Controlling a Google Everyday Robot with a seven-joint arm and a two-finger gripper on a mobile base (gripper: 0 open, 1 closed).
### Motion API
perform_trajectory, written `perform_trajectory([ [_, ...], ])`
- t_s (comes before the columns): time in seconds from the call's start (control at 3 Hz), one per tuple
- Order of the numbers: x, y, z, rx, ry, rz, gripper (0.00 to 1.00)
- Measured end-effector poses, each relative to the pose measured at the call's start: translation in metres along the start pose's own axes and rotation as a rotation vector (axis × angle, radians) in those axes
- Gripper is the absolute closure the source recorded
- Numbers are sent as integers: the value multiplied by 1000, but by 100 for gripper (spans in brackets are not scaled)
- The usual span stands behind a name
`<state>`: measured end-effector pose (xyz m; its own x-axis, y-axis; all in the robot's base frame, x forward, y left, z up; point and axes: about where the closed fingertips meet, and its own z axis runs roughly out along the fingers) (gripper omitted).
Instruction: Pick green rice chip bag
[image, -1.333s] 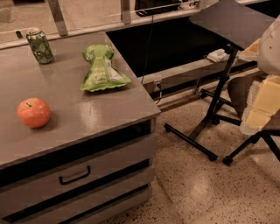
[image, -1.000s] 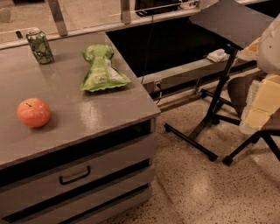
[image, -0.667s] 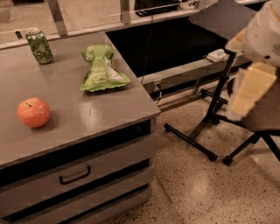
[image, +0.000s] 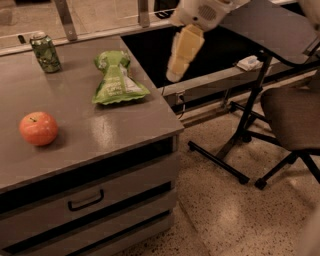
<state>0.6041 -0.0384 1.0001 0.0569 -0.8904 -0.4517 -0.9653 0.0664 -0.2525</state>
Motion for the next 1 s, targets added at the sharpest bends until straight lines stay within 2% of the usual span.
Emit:
perform_trajectory([
  [0.33, -49, -56, 29, 49, -91, 41, 0],
  [0.67, -86, -93, 53, 108, -114, 133, 0],
  [1.0, -100, -114, 89, 147, -41, 281, 0],
])
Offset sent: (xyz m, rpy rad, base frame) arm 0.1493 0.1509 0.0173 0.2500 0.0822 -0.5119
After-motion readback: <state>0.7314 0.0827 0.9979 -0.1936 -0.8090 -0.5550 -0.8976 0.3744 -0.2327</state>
